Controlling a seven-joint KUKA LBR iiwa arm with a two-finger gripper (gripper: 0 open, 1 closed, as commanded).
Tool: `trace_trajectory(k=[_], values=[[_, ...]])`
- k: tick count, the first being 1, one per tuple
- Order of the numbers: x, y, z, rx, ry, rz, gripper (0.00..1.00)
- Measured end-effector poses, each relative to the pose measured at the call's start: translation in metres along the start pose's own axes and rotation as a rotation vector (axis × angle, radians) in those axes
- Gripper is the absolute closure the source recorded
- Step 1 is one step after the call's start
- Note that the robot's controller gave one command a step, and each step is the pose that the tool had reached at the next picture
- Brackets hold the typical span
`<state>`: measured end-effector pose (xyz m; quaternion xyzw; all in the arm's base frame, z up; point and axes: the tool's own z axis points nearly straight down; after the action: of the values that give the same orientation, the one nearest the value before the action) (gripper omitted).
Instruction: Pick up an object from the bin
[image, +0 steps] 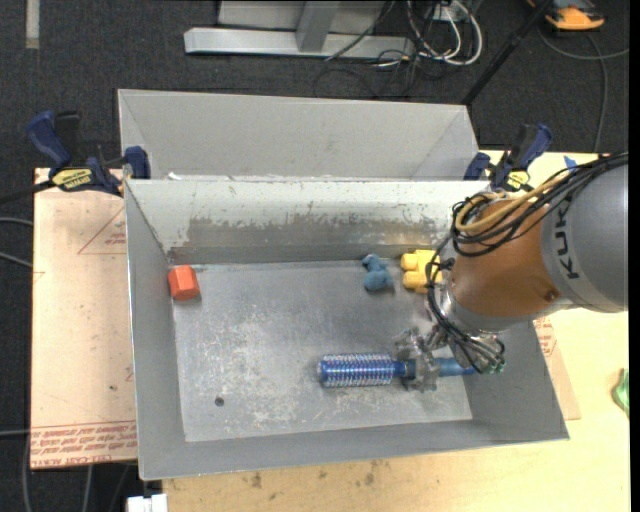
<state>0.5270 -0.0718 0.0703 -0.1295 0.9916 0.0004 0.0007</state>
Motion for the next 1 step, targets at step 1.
trace_trajectory(k=[1], values=[[-0.0156, 0.0080, -0.1127, 0.003, -0.008, -0.018, 1.00]])
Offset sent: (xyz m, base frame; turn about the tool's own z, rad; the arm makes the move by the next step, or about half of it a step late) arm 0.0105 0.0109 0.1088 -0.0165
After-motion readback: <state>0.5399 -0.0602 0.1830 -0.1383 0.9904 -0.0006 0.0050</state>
